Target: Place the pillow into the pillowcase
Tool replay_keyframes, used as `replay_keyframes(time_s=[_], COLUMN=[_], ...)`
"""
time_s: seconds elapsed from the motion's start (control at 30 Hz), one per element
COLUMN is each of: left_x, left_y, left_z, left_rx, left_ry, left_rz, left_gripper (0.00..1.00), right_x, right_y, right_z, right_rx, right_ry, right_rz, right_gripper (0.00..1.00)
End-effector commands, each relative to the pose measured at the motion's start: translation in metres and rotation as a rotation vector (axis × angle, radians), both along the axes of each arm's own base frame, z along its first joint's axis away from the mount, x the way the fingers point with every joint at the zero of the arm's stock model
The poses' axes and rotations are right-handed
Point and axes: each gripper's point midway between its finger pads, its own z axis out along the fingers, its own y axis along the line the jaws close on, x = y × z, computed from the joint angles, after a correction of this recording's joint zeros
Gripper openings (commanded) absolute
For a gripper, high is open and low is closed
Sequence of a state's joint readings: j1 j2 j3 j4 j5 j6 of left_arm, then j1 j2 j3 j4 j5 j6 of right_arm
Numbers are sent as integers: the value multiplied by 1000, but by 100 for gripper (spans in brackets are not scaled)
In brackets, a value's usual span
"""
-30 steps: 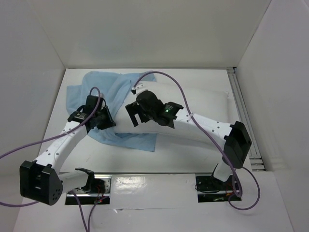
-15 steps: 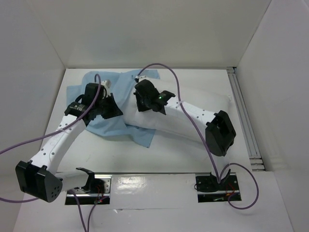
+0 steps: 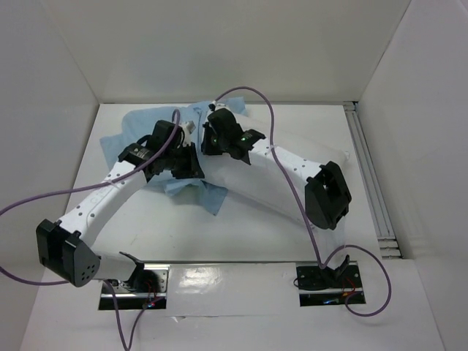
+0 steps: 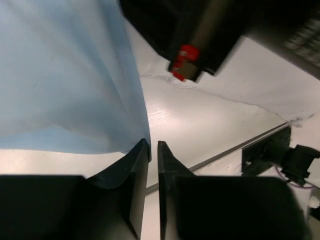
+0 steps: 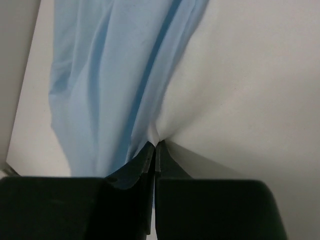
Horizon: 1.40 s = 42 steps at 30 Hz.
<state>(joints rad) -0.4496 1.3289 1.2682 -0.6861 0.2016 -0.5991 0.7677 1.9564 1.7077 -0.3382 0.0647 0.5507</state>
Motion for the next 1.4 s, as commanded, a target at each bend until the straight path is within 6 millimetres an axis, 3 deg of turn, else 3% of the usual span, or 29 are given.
replay_keyframes(time_s=[0.0, 0.03, 0.07, 0.1, 0.13, 0.17, 0.2, 0.23, 0.27, 0.33, 0.4, 0.43, 0.47, 0.5, 0.53, 0.57, 0.67, 0.8, 0.83, 0.87, 0.93, 1.0, 1.07, 1.1, 1.2, 1.23, 1.33, 1.37], left_x=[-6, -1, 4, 12, 18, 22, 30, 35, 44, 62, 85, 100, 119, 131, 149, 165, 200, 233, 236, 246, 251, 256, 257, 258, 260, 261, 258, 258], left_y=[15, 21, 26, 29, 33, 32, 37, 38, 45, 43, 52, 55, 51, 49, 50, 49, 50, 43, 37, 39, 39, 33, 25, 23, 18, 15, 0, -10], left_z=[-3, 4, 11, 29, 39, 46, 57, 61, 65, 72, 73, 87, 68, 65, 81, 55, 67, 51, 46, 39, 29, 13, 5, -5, -10, -11, -7, 2], left_rx=[62, 81, 93, 98, 100, 99, 102, 108, 112, 104, 131, 142, 170, 187, 194, 241, 300, 409, 423, 455, 470, 464, 468, 470, 455, 445, 399, 348], left_ry=[42, 15, -7, -60, -92, -112, -135, -149, -164, -182, -197, -235, -198, -200, -246, -195, -266, -306, -308, -311, -299, -280, -273, -256, -250, -249, -253, -271], left_rz=[18, 23, 39, 53, 68, 62, 88, 101, 133, 144, 201, 232, 237, 238, 271, 269, 321, 314, 312, 326, 328, 308, 280, 268, 253, 244, 200, 170], left_gripper=[30, 47, 73, 76, 78, 76, 67, 62, 56, 49, 55, 63, 71, 74, 77, 79, 80, 79, 79, 74, 72, 66, 61, 53, 38, 22, 0, 0], right_x=[-5, -9, -14, -21, -24, -27, -32, -35, -36, -43, -46, -46, -45, -42, -45, -34, -36, -50, -56, -61, -70, -77, -84, -89, -89, -88, -81, -73], right_y=[28, 24, 16, 5, -2, -16, -28, -37, -50, -68, -90, -105, -119, -142, -162, -194, -264, -321, -327, -340, -351, -369, -376, -388, -390, -390, -379, -372], right_z=[37, 36, 49, 37, 40, 58, 49, 53, 70, 70, 90, 90, 93, 101, 92, 95, 85, 62, 62, 48, 41, 18, 9, -7, -20, -23, -36, -43], right_rx=[163, 145, 151, 112, 100, 102, 61, 42, 34, -15, -29, -66, -80, -105, -162, -173, -224, -245, -218, -224, -209, -224, -201, -222, -155, -126, -71, -54], right_ry=[-64, -60, -73, -60, -75, -107, -94, -103, -139, -135, -174, -173, -173, -192, -157, -145, -50, 41, 52, 88, 114, 171, 200, 240, 255, 268, 280, 279], right_rz=[64, 70, 63, 59, 48, 11, -6, -21, -58, -87, -153, -182, -230, -320, -370, -509, -706, -813, -811, -845, -859, -899, -898, -914, -881, -862, -765, -721], right_gripper=[4, 16, 32, 49, 73, 79, 82, 86, 86, 87, 92, 94, 95, 97, 97, 98, 99, 99, 99, 99, 99, 99, 99, 99, 99, 99, 99, 99])
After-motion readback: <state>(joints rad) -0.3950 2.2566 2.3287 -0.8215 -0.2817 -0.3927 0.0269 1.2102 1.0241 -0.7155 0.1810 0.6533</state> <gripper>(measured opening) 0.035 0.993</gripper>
